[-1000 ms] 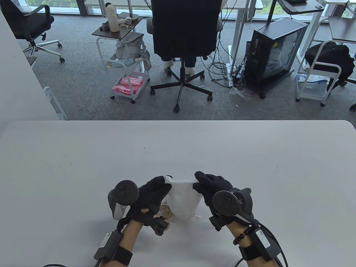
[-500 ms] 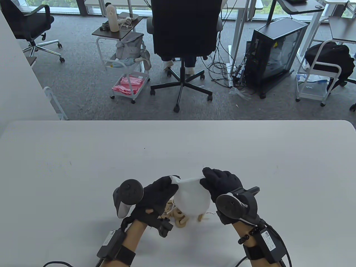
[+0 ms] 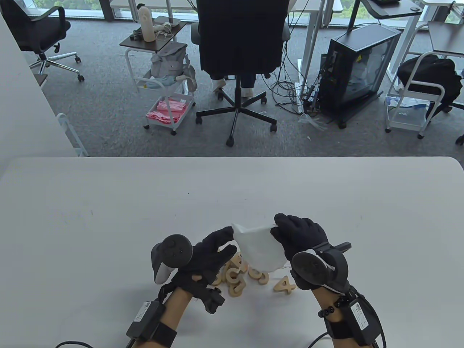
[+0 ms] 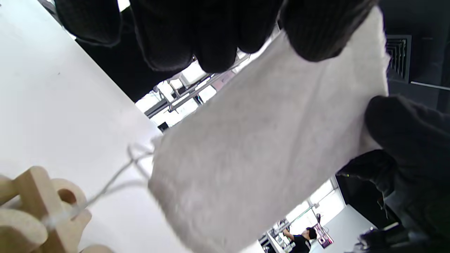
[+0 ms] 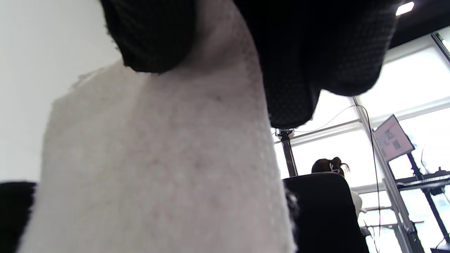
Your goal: Empty bag and arrange number blocks in order
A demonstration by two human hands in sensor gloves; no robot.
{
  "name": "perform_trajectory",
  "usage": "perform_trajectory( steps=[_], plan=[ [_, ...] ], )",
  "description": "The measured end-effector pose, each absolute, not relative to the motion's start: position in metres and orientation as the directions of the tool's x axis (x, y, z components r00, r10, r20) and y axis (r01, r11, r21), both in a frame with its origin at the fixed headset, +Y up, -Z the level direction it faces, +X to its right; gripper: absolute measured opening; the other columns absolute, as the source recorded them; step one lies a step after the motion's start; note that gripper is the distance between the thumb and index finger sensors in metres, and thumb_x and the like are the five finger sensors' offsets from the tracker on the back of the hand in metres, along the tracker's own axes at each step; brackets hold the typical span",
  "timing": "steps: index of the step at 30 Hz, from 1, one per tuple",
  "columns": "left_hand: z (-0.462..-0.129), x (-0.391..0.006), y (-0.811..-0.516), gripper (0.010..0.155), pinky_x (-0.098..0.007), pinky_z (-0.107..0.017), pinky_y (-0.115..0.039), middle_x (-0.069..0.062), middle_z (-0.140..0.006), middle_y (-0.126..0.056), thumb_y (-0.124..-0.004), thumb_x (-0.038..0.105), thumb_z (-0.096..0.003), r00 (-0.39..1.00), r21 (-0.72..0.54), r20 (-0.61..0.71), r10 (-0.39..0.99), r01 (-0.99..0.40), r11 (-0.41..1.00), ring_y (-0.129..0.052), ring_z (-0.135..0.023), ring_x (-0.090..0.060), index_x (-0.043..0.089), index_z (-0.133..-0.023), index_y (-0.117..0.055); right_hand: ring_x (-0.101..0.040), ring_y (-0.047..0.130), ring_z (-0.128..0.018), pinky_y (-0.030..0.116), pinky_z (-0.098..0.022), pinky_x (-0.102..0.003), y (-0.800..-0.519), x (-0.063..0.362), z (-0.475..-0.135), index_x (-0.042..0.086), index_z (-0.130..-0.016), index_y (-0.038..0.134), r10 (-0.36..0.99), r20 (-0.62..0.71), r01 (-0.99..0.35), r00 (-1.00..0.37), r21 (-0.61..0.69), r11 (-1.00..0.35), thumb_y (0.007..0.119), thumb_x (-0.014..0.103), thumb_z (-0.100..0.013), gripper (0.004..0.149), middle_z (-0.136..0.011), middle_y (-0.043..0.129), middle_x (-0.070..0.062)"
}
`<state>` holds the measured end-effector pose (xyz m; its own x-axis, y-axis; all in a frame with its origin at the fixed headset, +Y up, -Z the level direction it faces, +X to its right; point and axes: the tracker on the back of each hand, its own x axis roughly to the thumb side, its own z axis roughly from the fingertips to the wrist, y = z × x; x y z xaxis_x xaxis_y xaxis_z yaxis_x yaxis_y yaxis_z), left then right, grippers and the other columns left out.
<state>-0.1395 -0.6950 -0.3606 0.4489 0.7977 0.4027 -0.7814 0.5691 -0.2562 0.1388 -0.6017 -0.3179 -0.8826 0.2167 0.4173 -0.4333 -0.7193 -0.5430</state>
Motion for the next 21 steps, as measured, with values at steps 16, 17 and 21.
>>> perform_trajectory(
  steps=[16,17,21],
  plan=[
    [-0.367,-0.145,-0.706,0.042,-0.075,-0.066,-0.064,-0.004,-0.088,-0.095,-0.078,0.047,-0.0533,0.336,-0.431,0.344,0.877,-0.773,0.465,-0.099,-0.083,-0.034,0.026,-0.089,-0.084,-0.033,0.102,-0.058,0.088,-0.047,-0.051,-0.630,0.178,-0.359,0.017,-0.080,0.089,0.860,0.389,-0.888,-0.329,0.182,-0.422,0.073,0.033,-0.051,0.037,-0.073,0.098,-0.009],
    [-0.365,-0.147,-0.703,0.041,-0.072,-0.066,-0.067,-0.003,-0.081,-0.098,-0.079,0.047,-0.0532,0.355,-0.388,0.340,0.871,-0.791,0.474,-0.103,-0.076,-0.031,0.025,-0.087,-0.085,-0.031,0.103,-0.056,0.089,-0.046,-0.049,-0.632,0.182,-0.361,0.017,-0.080,0.089,0.860,0.378,-0.897,-0.341,0.142,-0.418,0.074,0.034,-0.051,0.038,-0.071,0.099,-0.009],
    [-0.361,-0.153,-0.693,0.041,-0.066,-0.064,-0.073,0.001,-0.066,-0.103,-0.079,0.046,-0.0527,0.391,-0.308,0.349,0.851,-0.810,0.499,-0.109,-0.061,-0.025,0.021,-0.083,-0.089,-0.024,0.106,-0.046,0.093,-0.038,-0.043,-0.638,0.187,-0.364,0.013,-0.079,0.091,0.862,0.343,-0.905,-0.374,0.066,-0.419,0.079,0.035,-0.052,0.037,-0.063,0.102,-0.007]
  ],
)
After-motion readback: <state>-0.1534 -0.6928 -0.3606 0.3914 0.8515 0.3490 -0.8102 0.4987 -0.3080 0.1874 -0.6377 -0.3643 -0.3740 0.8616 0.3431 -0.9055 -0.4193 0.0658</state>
